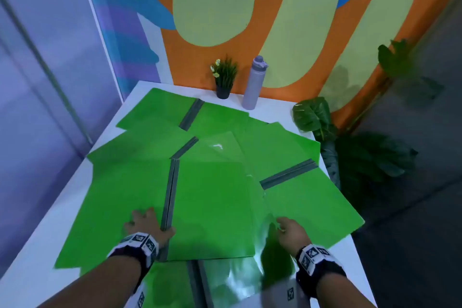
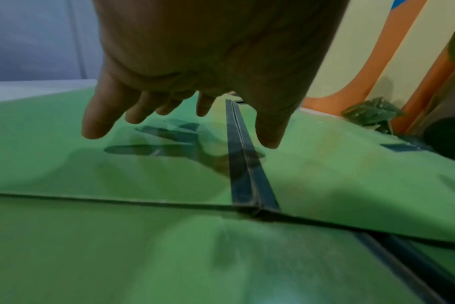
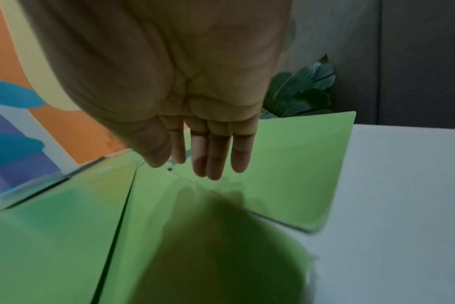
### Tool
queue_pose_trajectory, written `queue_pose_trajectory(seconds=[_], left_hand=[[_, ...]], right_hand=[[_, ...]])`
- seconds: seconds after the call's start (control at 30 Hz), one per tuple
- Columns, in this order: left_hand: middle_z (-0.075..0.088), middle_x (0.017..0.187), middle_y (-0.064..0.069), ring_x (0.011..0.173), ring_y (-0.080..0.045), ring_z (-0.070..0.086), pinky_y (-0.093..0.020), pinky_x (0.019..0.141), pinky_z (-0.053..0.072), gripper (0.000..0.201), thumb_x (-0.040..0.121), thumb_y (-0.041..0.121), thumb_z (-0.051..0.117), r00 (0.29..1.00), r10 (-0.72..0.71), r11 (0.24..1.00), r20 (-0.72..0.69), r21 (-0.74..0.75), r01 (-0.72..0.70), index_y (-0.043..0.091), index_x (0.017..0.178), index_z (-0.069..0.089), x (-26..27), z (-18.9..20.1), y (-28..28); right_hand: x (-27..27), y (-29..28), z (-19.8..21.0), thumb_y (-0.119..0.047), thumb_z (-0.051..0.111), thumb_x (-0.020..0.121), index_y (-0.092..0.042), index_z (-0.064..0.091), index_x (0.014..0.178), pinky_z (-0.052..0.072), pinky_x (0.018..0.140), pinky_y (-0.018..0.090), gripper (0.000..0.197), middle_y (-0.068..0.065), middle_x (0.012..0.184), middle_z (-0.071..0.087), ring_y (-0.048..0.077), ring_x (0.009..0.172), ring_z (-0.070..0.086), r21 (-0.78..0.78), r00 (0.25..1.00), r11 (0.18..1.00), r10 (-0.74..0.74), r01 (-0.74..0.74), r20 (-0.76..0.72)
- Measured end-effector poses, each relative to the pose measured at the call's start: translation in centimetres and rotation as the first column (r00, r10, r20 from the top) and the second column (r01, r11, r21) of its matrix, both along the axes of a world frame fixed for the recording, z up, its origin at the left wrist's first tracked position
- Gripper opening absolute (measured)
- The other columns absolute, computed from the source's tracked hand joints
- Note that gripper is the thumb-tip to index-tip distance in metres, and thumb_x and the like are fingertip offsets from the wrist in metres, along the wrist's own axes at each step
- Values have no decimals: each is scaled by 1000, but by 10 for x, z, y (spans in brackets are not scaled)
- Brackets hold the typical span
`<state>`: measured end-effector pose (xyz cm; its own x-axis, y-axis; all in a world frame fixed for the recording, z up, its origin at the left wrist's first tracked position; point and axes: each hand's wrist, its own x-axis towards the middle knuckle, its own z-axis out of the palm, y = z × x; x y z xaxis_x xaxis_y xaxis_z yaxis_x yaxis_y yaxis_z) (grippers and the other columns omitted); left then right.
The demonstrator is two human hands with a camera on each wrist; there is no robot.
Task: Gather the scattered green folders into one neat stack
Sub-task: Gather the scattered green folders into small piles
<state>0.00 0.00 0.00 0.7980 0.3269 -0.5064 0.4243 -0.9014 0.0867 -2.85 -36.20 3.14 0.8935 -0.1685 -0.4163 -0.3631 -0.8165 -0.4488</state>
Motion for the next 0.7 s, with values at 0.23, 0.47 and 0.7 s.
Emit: queue_pose_trajectory(seconds=[0.23, 0.47, 0.7], left_hand=[[13, 159, -18, 142, -48, 24, -54, 110, 38, 109, 70, 69, 64, 1000, 14, 998, 14, -56, -14, 21, 152, 10, -4, -12, -8], [21, 157, -14, 142, -42, 27, -50, 115, 32, 80, 83, 55, 58, 998, -33, 993, 52, -113, 39, 13, 145, 31, -11, -17, -3], [2, 163, -15, 148, -42, 10, -59, 116, 22, 108, 73, 81, 41, 959, 157, 913, 234, -404, -51, 19, 154, 4, -15, 3, 13]], right_hand=[[-1, 8, -14, -15, 56, 89, -9, 42, 135, 45, 100, 33, 48, 14, 119, 46, 28, 111, 54, -6, 984, 995, -99, 100, -150], [-4, 14, 8, 0, 49, 91, -12, 39, 136, 53, 86, 34, 48, 17, 147, 37, 25, 106, 59, 300, 985, 939, -162, 170, -51], [-9, 5, 57, 2, 53, 88, -17, 56, 111, 50, 90, 41, 30, 2, 137, 47, 23, 115, 52, 591, 969, 791, -241, 160, 60]])
